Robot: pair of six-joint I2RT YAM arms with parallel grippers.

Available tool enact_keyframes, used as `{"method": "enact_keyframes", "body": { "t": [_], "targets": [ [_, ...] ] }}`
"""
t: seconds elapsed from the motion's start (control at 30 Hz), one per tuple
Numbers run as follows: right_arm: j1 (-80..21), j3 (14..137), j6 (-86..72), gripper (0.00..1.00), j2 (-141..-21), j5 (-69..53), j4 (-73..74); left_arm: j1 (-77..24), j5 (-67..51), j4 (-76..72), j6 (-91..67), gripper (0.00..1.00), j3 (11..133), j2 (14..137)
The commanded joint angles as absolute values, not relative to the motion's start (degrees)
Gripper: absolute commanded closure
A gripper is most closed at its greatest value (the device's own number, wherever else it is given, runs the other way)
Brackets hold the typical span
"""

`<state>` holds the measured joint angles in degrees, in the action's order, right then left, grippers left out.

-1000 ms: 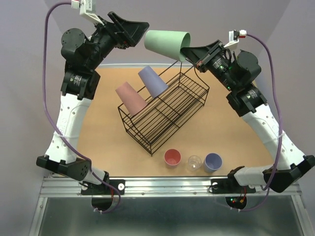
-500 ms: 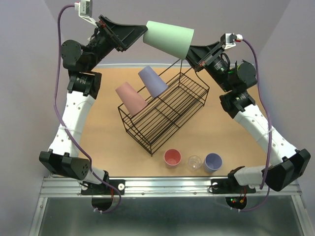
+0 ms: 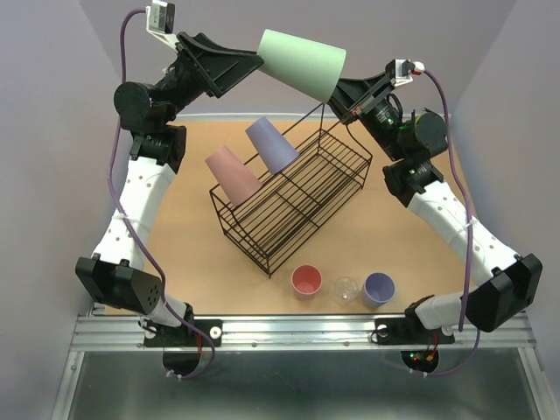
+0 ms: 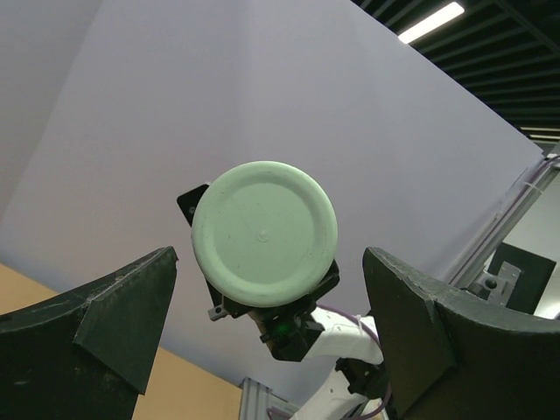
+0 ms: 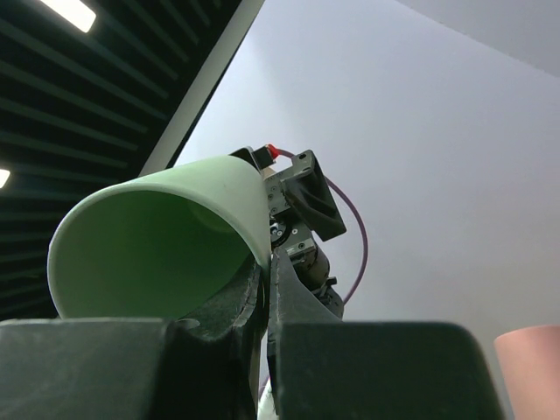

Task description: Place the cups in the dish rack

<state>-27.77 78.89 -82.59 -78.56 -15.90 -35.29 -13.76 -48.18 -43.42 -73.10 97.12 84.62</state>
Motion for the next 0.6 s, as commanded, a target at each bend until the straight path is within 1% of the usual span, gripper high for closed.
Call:
{"method": "enact_keyframes", "body": {
  "t": [0.0, 0.07, 0.13, 0.43, 0.57],
  "targets": [
    [-27.6, 77.78, -83.15, 1.0, -78.13, -16.08, -40.96, -13.89, -49.57, -49.92, -74.97, 0.02, 97.29, 83.67],
    [-27.6, 77.61, -83.06, 1.0, -78.4, -16.08, -41.04, -14.15, -49.57, -50.01, -75.06, 0.03, 97.29, 83.85],
    [-27.6, 77.35, -83.06, 1.0, -78.4, -16.0, -41.31, -14.59, -49.66, -50.01, -74.71, 0.08, 97.82, 84.37],
    [-27.6, 76.9, -82.62, 1.0, -79.01, -16.0, -41.31, -17.14, -50.01, -49.4, -73.83, 0.19, 99.93, 86.48],
    [-27.6, 76.82, -82.62, 1.0, -79.37, -16.61, -41.31, -17.58, -49.83, -48.43, -73.04, 0.2, 100.98, 87.1]
  ]
}}
